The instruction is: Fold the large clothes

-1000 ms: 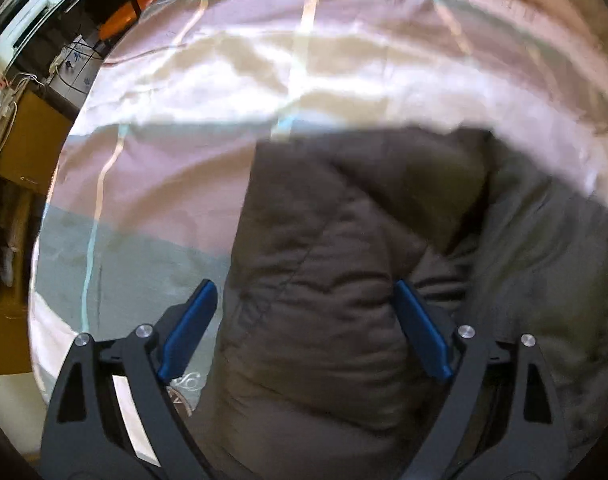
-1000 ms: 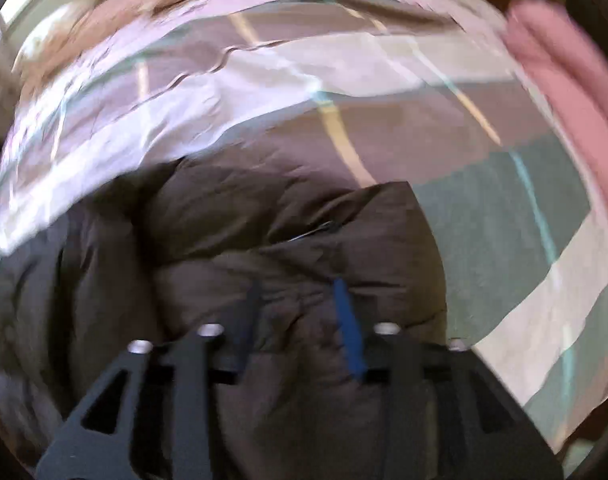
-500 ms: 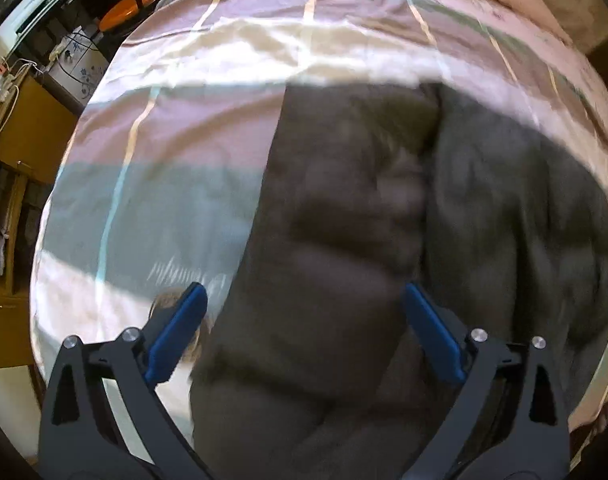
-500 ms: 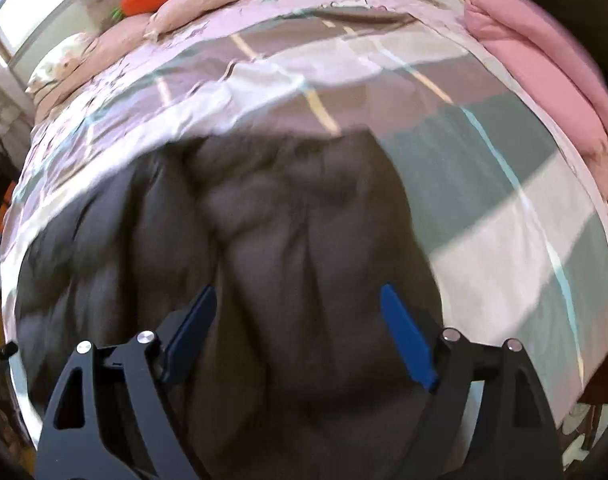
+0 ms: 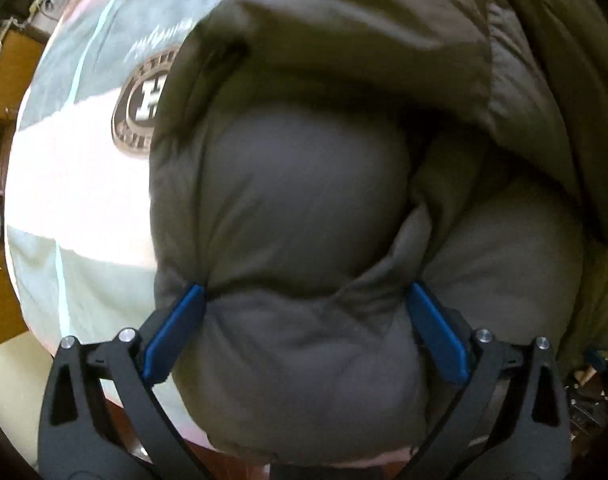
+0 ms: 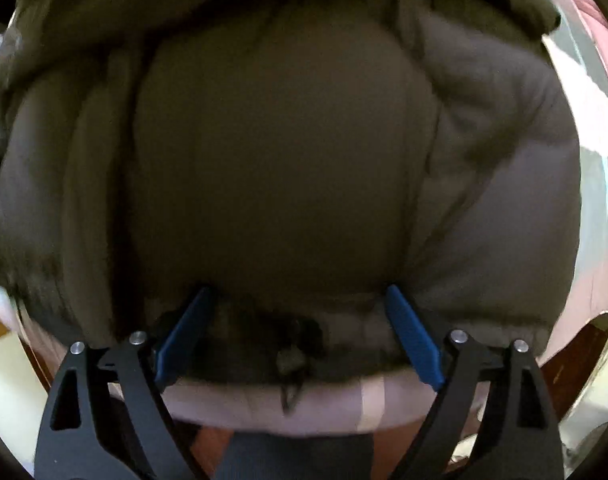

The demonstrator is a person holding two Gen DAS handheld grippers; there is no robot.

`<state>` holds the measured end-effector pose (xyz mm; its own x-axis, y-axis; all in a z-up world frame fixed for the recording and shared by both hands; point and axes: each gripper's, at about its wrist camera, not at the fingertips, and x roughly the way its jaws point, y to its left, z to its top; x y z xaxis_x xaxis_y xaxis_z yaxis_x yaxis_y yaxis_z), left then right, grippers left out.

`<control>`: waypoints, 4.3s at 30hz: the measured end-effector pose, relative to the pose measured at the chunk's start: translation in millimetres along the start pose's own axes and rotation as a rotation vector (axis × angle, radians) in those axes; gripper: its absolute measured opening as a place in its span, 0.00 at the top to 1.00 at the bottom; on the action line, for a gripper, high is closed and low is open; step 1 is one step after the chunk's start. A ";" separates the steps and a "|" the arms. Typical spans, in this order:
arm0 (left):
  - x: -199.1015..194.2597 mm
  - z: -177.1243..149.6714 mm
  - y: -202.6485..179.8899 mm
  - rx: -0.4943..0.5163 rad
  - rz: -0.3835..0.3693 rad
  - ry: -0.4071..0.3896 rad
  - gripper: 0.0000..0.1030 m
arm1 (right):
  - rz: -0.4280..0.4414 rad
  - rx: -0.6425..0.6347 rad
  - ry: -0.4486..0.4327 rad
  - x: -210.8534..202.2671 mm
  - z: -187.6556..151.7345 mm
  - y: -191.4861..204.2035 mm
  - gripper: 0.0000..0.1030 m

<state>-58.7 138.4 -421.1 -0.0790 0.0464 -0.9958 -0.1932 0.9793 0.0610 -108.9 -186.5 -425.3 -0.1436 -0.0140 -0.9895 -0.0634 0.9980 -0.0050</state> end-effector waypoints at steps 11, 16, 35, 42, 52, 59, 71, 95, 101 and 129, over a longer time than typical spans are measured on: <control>17.4 -45.6 41.1 -0.077 -0.038 0.133 0.02 | 0.029 0.100 -0.043 -6.5 7.6 -10.8 0.12; -17.8 -57.2 55.6 -0.041 0.009 0.067 0.02 | 0.110 0.161 -0.130 -48.7 3.6 -39.7 0.12; -9.6 -38.4 27.1 0.004 0.078 0.092 0.02 | 0.241 0.524 0.010 4.2 -10.0 -142.5 0.08; 18.7 -21.9 30.4 -0.026 0.034 0.144 0.02 | 0.280 0.580 0.022 22.0 -16.8 -140.1 0.03; 24.4 -31.4 35.5 -0.075 -0.106 0.121 0.48 | 0.379 0.568 -0.038 13.7 -17.1 -131.8 0.61; -33.2 -8.3 73.9 -0.211 -0.456 0.075 0.87 | 0.637 0.552 -0.152 -54.8 16.6 -128.3 0.87; -208.2 89.0 69.3 -0.166 -0.592 -0.362 0.87 | 0.996 0.526 -0.685 -235.4 144.4 -191.3 1.00; 2.6 -17.4 82.1 -0.119 -0.186 0.165 0.10 | 0.333 0.568 -0.012 -20.7 8.2 -201.5 0.18; 46.4 -40.6 102.4 -0.265 -0.427 0.251 0.06 | 0.529 0.629 0.066 31.3 -7.0 -210.1 0.10; -167.3 143.7 105.1 -0.350 -1.132 -0.301 0.86 | 1.319 0.518 -0.684 -179.4 178.5 -227.8 0.89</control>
<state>74.7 261.8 -257.9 0.5254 -0.7081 -0.4717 -0.2626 0.3923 -0.8815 107.6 -400.3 -272.4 0.6435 0.7358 -0.2107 0.0933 0.1978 0.9758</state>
